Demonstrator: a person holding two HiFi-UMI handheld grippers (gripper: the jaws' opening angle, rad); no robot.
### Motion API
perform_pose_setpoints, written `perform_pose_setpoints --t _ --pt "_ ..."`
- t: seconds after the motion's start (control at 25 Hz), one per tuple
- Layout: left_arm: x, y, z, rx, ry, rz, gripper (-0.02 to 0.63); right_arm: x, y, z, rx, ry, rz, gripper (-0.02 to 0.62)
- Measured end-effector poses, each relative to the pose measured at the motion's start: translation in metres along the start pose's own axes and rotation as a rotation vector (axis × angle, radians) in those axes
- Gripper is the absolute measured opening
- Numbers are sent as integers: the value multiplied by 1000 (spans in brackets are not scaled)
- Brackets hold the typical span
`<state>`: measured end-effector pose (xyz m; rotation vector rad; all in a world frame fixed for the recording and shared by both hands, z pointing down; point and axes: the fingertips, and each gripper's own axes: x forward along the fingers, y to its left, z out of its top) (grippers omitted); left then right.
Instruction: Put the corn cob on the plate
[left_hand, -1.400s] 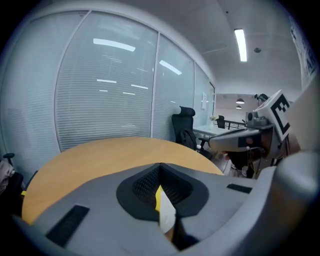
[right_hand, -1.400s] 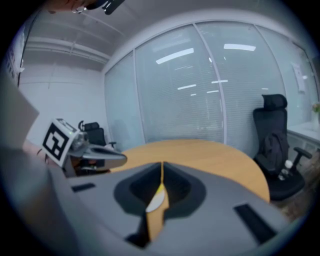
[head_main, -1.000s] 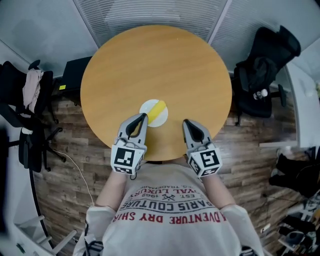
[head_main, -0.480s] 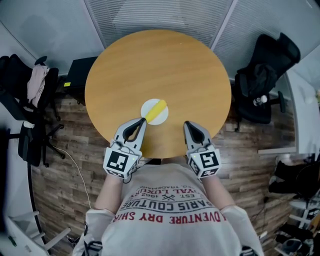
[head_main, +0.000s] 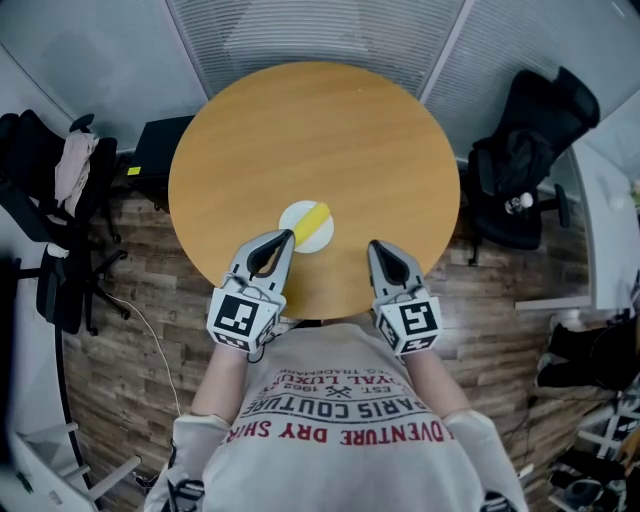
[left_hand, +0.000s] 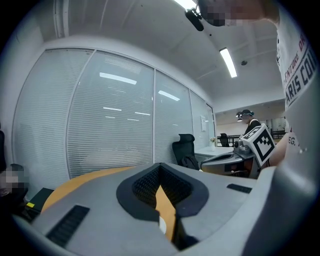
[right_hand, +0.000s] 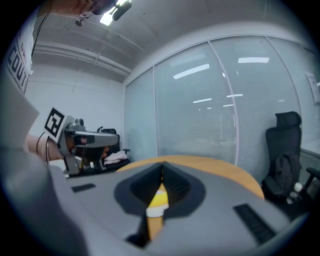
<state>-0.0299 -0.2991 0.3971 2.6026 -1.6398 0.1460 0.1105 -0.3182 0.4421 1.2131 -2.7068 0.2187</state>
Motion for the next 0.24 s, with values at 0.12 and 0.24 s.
perform_pose_setpoints --t 0.12,0.24 --pt "5 -3 0 -8 3 -6 32 0 -4 1 -2 -1 -1 29" --pt "9 -6 -1 -12 6 -12 32 1 -6 0 -1 -2 -2 29"
